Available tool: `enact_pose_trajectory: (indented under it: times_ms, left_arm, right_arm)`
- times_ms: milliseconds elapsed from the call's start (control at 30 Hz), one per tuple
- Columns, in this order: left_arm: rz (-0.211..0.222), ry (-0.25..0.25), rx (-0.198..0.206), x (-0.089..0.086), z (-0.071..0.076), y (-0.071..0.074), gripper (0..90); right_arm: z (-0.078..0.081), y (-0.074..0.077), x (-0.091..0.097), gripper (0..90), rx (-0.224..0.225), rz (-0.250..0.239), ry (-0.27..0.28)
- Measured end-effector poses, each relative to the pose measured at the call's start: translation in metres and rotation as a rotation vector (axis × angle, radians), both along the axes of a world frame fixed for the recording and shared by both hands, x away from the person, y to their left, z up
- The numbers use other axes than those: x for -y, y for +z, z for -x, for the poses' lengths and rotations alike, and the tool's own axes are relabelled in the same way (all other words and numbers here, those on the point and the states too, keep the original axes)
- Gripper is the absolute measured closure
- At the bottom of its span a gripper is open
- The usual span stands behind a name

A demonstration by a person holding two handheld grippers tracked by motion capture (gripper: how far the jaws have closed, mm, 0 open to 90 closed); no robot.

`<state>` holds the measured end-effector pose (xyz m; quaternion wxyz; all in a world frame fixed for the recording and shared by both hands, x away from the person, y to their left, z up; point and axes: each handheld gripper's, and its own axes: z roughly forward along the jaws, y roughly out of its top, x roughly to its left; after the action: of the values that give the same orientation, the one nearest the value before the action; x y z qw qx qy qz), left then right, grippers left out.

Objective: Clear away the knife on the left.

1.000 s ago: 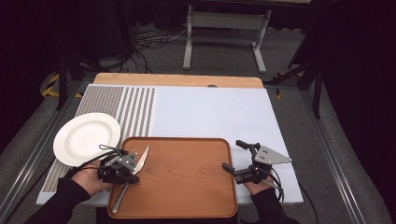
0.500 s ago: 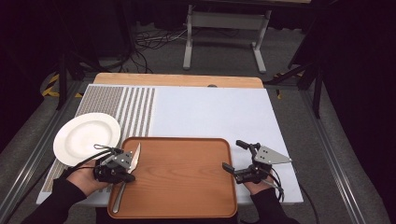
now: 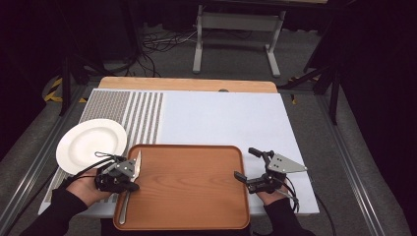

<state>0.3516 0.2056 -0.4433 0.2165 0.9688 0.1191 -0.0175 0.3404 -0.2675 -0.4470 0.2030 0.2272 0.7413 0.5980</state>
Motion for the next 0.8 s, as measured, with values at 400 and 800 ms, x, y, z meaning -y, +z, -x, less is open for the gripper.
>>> enact_pose_trajectory:
  times_ms: [400, 800]
  left_arm:
    - [-0.009, 0.008, -0.005, -0.002, 0.000, 0.000, 90.0]
    - [0.105, 0.076, 0.081, -0.001, -0.001, 0.012, 42.8]
  right_arm:
    - [0.000, 0.000, 0.000, 2.6, 0.001, 0.000, 0.001]
    - [0.000, 0.000, 0.000, 2.6, 0.002, 0.002, -0.001]
